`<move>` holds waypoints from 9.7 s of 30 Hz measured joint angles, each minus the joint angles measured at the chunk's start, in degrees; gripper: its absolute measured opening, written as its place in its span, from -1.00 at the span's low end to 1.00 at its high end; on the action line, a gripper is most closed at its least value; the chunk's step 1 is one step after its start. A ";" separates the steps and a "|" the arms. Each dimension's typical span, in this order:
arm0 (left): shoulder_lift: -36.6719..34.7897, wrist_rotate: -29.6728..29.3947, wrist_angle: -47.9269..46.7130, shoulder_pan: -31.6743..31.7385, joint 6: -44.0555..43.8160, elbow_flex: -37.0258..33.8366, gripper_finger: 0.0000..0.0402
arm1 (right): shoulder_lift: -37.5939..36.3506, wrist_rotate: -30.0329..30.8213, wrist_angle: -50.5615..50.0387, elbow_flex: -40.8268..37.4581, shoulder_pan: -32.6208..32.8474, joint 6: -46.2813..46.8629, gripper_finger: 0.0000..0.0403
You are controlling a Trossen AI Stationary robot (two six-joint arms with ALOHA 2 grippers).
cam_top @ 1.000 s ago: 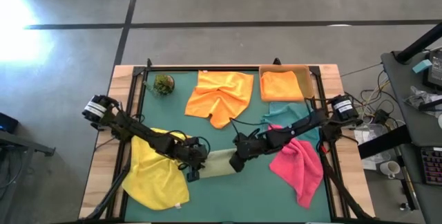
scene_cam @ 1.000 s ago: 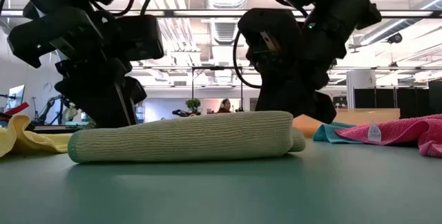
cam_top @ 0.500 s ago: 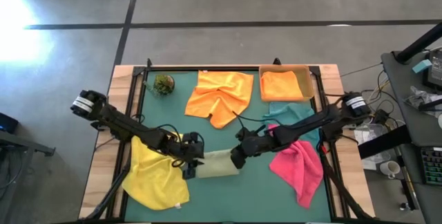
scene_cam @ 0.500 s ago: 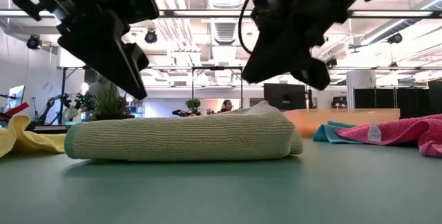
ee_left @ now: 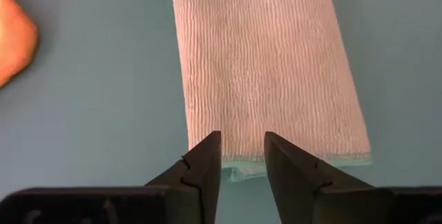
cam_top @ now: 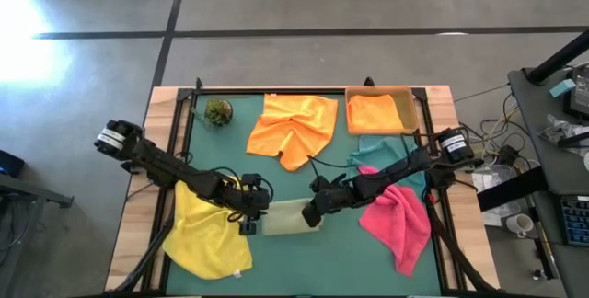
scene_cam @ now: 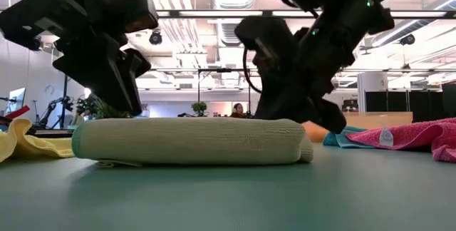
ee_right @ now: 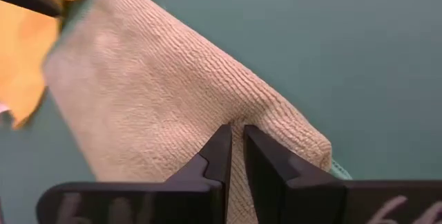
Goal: Fold microfiber towels
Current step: Adjust the orange bin, then put the folded light green towel into the orange bin
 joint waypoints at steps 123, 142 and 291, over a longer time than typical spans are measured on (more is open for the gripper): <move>-14.28 -19.82 -15.24 22.10 4.31 -0.04 -0.52 | -39.81 20.29 -49.82 -0.04 -6.63 6.70 -0.83; -14.26 -16.29 -6.18 32.36 4.01 0.07 -0.52 | -29.08 -6.31 -35.53 -0.07 -55.10 -32.03 -0.83; -3.90 23.59 3.51 -6.45 -44.12 -0.33 -0.09 | -17.34 -24.22 -6.83 -7.58 6.28 -5.26 -0.80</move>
